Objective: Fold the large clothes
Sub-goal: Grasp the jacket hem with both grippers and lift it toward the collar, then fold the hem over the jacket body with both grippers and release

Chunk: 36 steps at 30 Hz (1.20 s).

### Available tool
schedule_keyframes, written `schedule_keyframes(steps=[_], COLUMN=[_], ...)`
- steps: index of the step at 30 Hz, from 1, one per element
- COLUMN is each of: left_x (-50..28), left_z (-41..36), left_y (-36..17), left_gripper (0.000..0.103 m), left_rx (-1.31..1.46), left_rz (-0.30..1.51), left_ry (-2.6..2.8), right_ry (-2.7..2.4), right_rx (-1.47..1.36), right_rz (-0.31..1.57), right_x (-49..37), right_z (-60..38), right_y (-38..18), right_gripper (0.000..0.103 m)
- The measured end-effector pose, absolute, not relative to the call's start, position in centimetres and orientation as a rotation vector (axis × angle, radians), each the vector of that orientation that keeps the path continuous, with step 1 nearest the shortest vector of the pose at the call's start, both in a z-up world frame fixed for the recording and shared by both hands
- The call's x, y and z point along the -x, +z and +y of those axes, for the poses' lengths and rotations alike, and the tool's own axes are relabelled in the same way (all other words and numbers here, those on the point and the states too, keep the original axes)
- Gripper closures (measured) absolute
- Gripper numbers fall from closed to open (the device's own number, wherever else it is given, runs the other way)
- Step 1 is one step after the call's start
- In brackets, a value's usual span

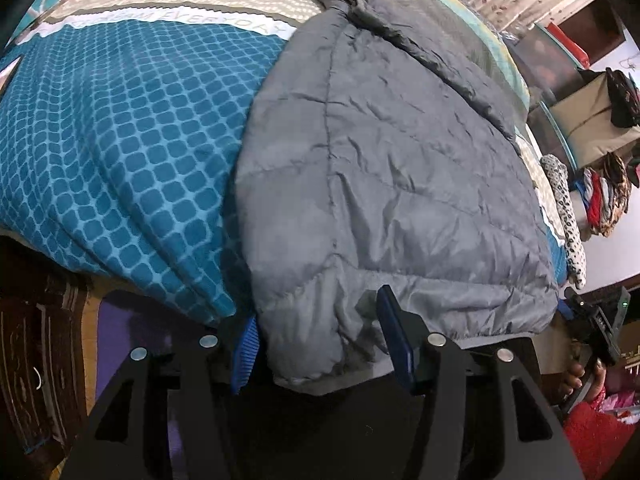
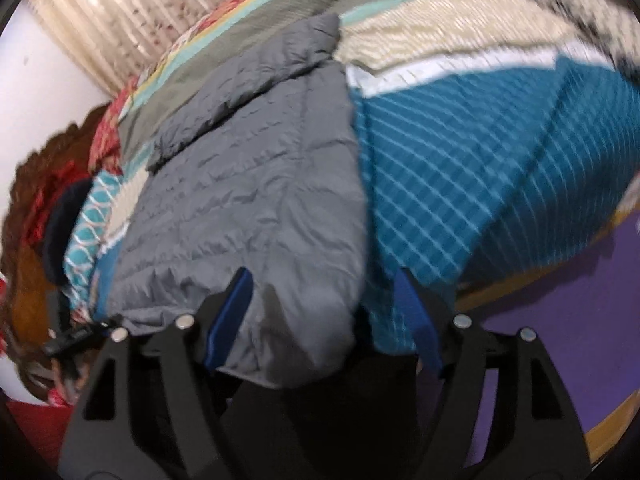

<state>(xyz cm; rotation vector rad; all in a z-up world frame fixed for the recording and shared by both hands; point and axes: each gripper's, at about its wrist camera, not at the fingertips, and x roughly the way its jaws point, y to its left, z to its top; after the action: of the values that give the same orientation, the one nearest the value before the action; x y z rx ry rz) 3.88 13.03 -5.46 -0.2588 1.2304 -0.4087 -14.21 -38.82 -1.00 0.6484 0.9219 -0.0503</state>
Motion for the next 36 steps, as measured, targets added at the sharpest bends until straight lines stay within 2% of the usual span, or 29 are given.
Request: schedule_keyframes(steps=[5, 7, 9, 11, 12, 13, 14, 17, 22, 26, 33, 35, 36], left_x=[-3.7, -3.6, -3.5, -3.2, -3.0, -2.9, -2.8, -2.9, -4.9, -8.2, -16.0, -18.4, -19.7], left_z=[12.4, 12.5, 12.7, 12.8, 12.8, 12.8, 12.8, 13.2, 15.7, 17.0, 16.0, 15.7, 15.4], left_y=[-5.3, -5.1, -4.8, -4.0, -3.3, -2.9, -2.1, -0.4, 2.4, 3.0, 1.4, 0.2, -0.6], left_gripper=[0.03, 0.043, 0.06, 0.066, 0.068, 0.068, 0.069, 0.069, 0.069, 0.069, 0.069, 0.069, 0.069], left_rx=[0.249, 0.256, 0.266, 0.274, 0.271, 0.271, 0.281, 0.338, 0.575, 0.774, 0.982, 1.007, 1.013], left_rz=[1.224, 1.225, 1.227, 1.21, 1.192, 1.182, 1.168, 1.15, 1.088, 1.062, 1.094, 1.131, 1.15], left_ry=[-0.417, -0.42, -0.43, -0.451, -0.463, -0.471, -0.493, -0.548, -0.633, -0.657, -0.565, -0.484, -0.441], right_ry=[0.023, 0.053, 0.12, 0.248, 0.278, 0.309, 0.342, 0.409, 0.495, 0.46, 0.312, 0.235, 0.17], right_rx=[-0.737, -0.734, -0.75, -0.752, -0.727, -0.653, -0.6, -0.615, -0.72, -0.846, -0.913, -0.902, -0.906], right_rz=[0.943, 0.952, 0.969, 1.021, 1.038, 1.058, 1.061, 1.019, 0.841, 0.753, 0.761, 0.791, 0.81], right_x=[15.5, 15.4, 15.0, 14.5, 14.3, 14.1, 14.0, 13.8, 13.1, 10.8, 2.3, 0.4, -0.7], right_z=[-39.1, -38.7, -37.9, -36.2, -35.6, -34.5, -33.8, -33.9, -36.6, -39.6, -41.9, -42.8, -43.5], right_y=[-2.6, -3.2, -3.9, -4.3, -4.2, -3.9, -3.4, -1.9, 2.1, 2.8, 1.8, 1.0, 0.3], right_gripper=[0.033, 0.033, 0.035, 0.049, 0.053, 0.064, 0.081, 0.096, 0.096, 0.096, 0.095, 0.077, 0.072])
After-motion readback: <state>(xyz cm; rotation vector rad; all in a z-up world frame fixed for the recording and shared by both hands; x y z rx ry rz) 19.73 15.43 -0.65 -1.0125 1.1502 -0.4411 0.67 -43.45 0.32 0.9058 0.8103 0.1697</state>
